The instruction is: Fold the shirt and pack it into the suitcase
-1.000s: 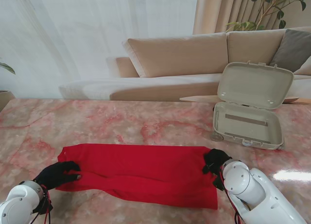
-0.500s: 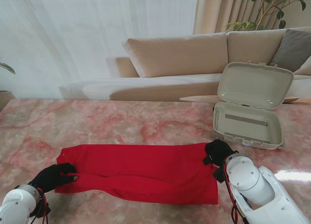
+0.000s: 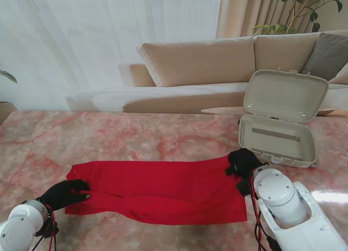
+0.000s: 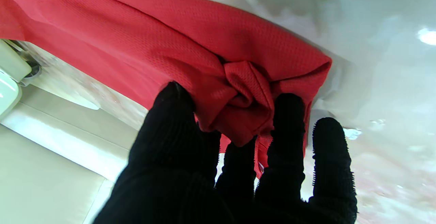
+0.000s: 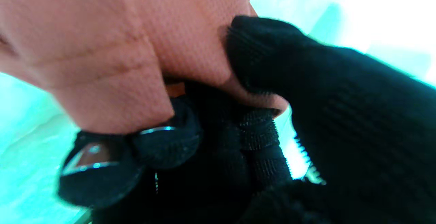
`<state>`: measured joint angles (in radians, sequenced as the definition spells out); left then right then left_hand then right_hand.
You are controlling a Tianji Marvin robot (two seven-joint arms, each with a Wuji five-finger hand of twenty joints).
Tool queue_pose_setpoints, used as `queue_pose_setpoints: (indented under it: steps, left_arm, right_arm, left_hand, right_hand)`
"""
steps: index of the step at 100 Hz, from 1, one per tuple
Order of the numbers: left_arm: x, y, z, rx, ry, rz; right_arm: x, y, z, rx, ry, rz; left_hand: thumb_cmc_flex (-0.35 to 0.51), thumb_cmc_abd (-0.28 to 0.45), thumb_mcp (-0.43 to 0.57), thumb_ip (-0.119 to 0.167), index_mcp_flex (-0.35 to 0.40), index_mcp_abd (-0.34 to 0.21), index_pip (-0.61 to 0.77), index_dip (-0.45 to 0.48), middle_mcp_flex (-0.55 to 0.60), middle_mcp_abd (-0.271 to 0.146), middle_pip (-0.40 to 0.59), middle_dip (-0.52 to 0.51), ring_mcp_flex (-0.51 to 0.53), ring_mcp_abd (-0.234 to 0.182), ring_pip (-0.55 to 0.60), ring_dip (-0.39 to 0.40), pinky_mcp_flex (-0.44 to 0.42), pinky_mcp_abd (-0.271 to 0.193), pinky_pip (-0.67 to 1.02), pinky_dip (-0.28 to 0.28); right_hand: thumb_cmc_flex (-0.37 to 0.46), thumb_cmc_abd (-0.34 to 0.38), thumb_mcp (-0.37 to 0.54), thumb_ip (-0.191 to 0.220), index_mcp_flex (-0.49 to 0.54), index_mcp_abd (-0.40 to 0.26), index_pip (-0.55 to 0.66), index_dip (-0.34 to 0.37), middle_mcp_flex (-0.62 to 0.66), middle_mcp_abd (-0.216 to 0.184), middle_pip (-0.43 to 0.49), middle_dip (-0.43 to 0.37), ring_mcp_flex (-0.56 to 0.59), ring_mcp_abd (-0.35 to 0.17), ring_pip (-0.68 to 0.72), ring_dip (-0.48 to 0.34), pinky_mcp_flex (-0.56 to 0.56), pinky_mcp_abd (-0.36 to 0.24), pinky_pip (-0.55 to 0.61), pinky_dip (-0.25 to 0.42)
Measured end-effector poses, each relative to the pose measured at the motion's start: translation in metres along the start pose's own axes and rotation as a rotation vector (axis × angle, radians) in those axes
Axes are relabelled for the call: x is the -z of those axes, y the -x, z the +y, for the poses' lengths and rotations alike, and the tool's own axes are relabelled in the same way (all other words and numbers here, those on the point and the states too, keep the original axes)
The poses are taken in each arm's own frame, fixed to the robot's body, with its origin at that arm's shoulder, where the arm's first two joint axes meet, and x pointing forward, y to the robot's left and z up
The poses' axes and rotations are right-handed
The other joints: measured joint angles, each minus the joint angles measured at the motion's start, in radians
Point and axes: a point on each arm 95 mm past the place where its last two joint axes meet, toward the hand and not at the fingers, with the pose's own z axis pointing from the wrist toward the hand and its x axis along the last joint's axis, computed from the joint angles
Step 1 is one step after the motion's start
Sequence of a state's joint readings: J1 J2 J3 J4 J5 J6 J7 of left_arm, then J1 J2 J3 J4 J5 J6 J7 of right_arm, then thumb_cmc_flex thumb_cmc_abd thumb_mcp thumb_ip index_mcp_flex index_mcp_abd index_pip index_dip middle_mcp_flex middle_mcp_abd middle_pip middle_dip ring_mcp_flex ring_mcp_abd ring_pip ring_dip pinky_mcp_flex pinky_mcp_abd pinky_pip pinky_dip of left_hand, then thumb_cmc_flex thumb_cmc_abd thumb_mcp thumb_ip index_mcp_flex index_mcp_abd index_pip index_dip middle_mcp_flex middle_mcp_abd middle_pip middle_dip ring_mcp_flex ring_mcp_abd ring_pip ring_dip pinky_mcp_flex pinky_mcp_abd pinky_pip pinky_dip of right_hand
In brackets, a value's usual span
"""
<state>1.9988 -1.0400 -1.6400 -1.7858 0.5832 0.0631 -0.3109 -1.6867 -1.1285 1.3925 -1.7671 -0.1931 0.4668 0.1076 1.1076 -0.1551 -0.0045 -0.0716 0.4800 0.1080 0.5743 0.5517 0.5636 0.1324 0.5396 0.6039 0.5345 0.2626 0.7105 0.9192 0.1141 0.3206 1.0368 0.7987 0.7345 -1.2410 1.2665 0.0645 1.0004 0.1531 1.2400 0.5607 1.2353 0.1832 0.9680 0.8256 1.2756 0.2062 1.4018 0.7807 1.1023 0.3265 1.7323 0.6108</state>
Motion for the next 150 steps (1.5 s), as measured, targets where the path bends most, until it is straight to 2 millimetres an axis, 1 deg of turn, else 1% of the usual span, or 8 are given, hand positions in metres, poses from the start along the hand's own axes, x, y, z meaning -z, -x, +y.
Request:
queue_pose_setpoints:
  steps: [6,31,36,44,63,87,125,150]
  left_arm:
    - [-0.002,-0.002,0.0,-0.002,0.005,0.01]
    - [-0.006,-0.01,0.003,-0.006,0.033,0.042]
    - [-0.007,-0.011,0.003,-0.005,0.036,0.046]
    - [-0.008,-0.012,0.004,-0.004,0.04,0.049]
    - [-0.011,-0.015,0.005,0.003,0.047,0.062]
    - [-0.017,-0.022,0.008,0.008,0.062,0.098]
    - [-0.03,-0.036,0.013,0.027,0.089,0.16]
    - [-0.038,-0.043,0.014,0.036,0.097,0.183]
  right_arm:
    - [0.0,-0.002,0.001,0.0,0.005,0.006]
    - [0.003,-0.015,0.007,-0.02,0.027,0.039]
    - [0.003,-0.019,0.009,-0.021,0.033,0.048]
    - [0.005,-0.025,0.011,-0.028,0.041,0.065]
    - [0.01,-0.047,0.016,-0.056,0.065,0.119]
    - [0.014,-0.077,0.017,-0.065,0.083,0.18]
    - [0.022,-0.109,0.005,-0.103,0.059,0.269]
    - [0.031,-0.129,-0.01,-0.108,0.023,0.344]
  left_hand:
    - [0.0,0.0,0.0,0.0,0.0,0.001,0.0,0.0,0.0,0.0,0.0,0.0,0.0,0.0,0.004,0.0,0.0,0.0,0.0,0.0]
    - [0.0,0.0,0.0,0.0,0.0,0.001,0.0,0.0,-0.001,-0.009,0.0,0.012,0.0,0.0,0.018,0.004,0.0,0.0,0.0,0.0]
    - [0.0,0.0,0.0,0.0,0.0,0.001,0.0,0.0,-0.001,-0.015,0.009,0.012,0.0,0.0,0.022,0.01,0.0,0.0,0.0,0.0]
    - [0.0,0.0,0.0,0.0,-0.001,0.001,0.0,0.0,-0.001,-0.025,0.02,0.013,0.0,0.0,0.03,0.022,0.0,0.0,0.0,0.0]
    - [0.0,0.0,0.0,0.0,-0.002,0.001,0.001,0.0,-0.001,-0.047,0.026,0.03,0.0,0.0,0.058,0.035,0.0,0.0,0.009,0.015]
    - [0.0,0.0,0.0,0.0,-0.002,0.001,0.004,0.0,-0.001,-0.047,0.041,0.03,0.0,0.0,0.075,0.052,-0.005,-0.001,0.04,0.045]
    - [0.0,0.0,0.0,0.0,-0.001,0.001,0.001,0.0,0.004,-0.048,0.041,0.03,0.0,0.0,0.125,0.051,-0.004,-0.002,0.108,0.067]
    - [0.0,0.0,0.0,0.0,-0.001,0.005,-0.009,0.0,0.015,-0.048,0.042,0.03,0.0,0.0,0.166,0.012,-0.002,-0.002,0.126,0.085]
  right_hand:
    - [0.004,0.001,-0.009,0.021,0.0,0.001,0.0,0.0,0.0,0.001,-0.001,0.0,0.0,0.0,0.002,0.0,0.0,0.0,0.001,0.0]
    - [0.006,0.005,-0.018,0.022,0.0,0.003,0.0,0.0,0.0,0.001,-0.002,0.0,0.0,-0.002,0.008,0.0,0.001,-0.004,0.004,0.001]
    - [0.006,0.006,-0.021,0.04,0.0,0.003,0.0,0.0,0.0,0.001,-0.002,0.0,0.0,-0.002,0.008,0.0,0.001,-0.005,0.004,0.001]
    - [0.006,0.007,-0.021,0.041,0.0,0.003,-0.001,0.0,0.0,0.001,-0.002,0.0,0.0,-0.003,0.009,0.001,0.001,-0.006,0.004,0.009]
    - [0.006,0.006,-0.021,0.041,0.0,0.003,-0.001,0.0,0.0,0.001,-0.002,0.0,0.0,-0.003,0.01,0.01,0.001,-0.006,0.006,0.012]
    - [0.007,0.004,-0.021,0.041,0.0,0.003,-0.001,0.0,0.0,0.001,-0.002,0.0,0.0,-0.003,0.01,0.01,0.001,-0.006,0.007,0.012]
    - [0.008,0.004,-0.021,0.041,0.0,0.003,-0.001,0.0,0.0,0.001,-0.002,0.0,0.0,-0.003,0.01,0.01,0.001,-0.006,0.007,0.012]
    - [0.009,0.029,-0.046,0.053,0.0,0.003,-0.003,0.0,0.0,0.001,-0.004,0.0,0.0,-0.003,0.01,0.01,0.001,-0.006,0.007,0.012]
